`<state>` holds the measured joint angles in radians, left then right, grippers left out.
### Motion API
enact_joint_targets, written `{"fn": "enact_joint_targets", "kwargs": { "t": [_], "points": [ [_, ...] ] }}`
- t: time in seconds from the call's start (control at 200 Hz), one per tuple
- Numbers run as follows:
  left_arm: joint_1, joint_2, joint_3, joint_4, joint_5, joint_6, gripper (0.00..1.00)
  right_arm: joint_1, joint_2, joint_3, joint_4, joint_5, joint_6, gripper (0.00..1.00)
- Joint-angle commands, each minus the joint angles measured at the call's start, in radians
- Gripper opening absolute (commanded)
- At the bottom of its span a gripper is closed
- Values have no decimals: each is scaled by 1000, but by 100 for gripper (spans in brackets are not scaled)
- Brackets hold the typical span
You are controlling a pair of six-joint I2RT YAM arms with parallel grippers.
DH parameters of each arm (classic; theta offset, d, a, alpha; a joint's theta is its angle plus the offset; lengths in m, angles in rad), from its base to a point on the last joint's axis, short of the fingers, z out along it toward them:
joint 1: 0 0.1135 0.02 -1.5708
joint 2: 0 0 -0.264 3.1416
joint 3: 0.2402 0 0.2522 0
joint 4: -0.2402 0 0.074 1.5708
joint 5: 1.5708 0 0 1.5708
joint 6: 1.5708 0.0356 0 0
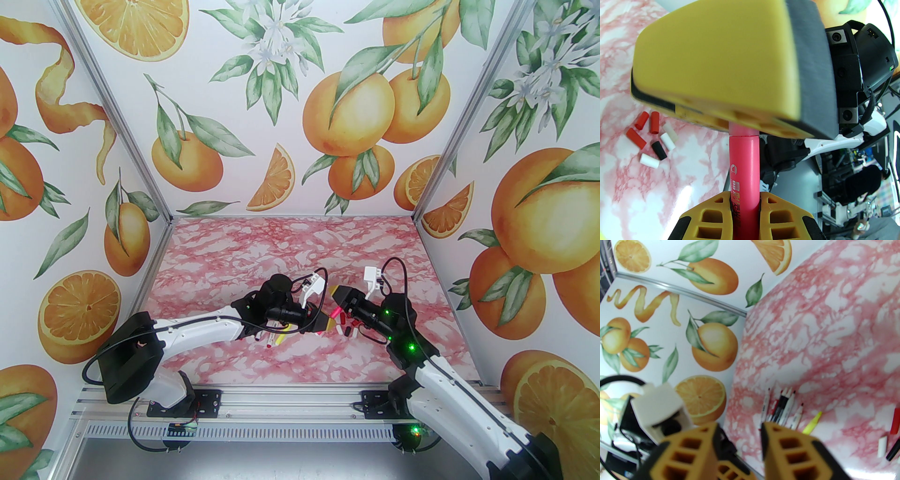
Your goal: Open the pen caps
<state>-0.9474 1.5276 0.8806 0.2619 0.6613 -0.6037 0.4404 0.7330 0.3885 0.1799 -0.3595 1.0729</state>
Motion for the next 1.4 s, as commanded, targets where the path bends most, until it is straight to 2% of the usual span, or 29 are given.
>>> {"fn": "enact_joint_targets", "kwargs": {
  "t": [0.0, 0.23, 0.455, 0.505, 0.575, 0.726, 0.841, 0.931, 1.061, 1.391],
  "points": [
    [5, 6, 21, 23, 3, -8, 0, 6, -4, 12, 2, 49, -13, 25],
    [5, 11, 20, 31, 5, -16, 0, 7, 4, 21, 1, 57, -16, 13],
    [7, 10, 12, 4, 4, -3, 0, 6, 8, 39, -5, 62, -21, 11],
    [10, 6, 8, 0, 0, -1, 0, 7, 13, 44, -5, 49, -21, 15],
    [18, 3, 2, 2, -3, -2, 0, 7, 17, 48, -4, 24, -21, 31],
    [43, -1, -19, 22, 2, -10, 0, 6, -10, 45, -41, 3, -26, 32],
    [47, -3, -16, 14, 5, -6, 0, 6, -22, 38, -51, -29, -24, 39],
    [50, 0, -15, 16, 8, -5, 0, 6, -33, 33, -55, -31, -20, 39],
    [50, 3, -11, 20, 14, -8, 0, 7, -25, 32, -48, -33, -17, 32],
    [42, 8, -12, 23, 21, -14, 0, 7, 43, 38, 52, -8, -3, 37]
  ]
}}
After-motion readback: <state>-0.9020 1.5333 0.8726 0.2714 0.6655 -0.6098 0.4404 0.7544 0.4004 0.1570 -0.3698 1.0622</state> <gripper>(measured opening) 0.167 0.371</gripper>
